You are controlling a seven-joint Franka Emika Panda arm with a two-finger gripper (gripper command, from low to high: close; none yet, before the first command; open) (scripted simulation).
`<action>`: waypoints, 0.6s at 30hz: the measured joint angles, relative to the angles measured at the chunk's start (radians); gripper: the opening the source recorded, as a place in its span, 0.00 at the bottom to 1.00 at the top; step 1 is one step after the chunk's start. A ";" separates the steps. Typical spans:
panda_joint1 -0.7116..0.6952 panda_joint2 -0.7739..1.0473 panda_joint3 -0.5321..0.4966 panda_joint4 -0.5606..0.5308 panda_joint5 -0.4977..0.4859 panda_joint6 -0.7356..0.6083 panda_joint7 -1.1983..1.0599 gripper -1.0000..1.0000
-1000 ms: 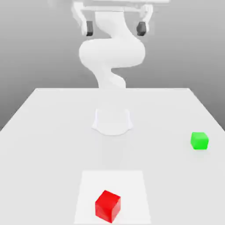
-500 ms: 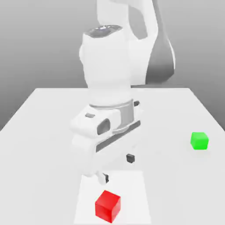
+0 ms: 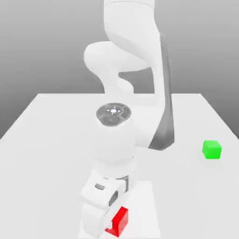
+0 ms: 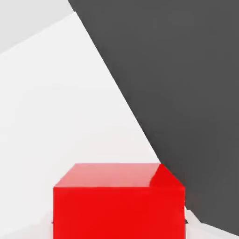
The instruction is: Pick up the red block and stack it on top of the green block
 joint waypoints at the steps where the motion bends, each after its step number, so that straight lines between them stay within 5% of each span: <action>1: 0.010 -0.024 -0.013 -0.004 -0.016 -0.019 0.011 0.00; 6: 0.057 -0.173 -0.049 -0.037 -0.103 -0.135 0.071 0.00; 18: 0.354 -0.325 0.232 -0.168 -0.045 -0.164 -0.067 0.00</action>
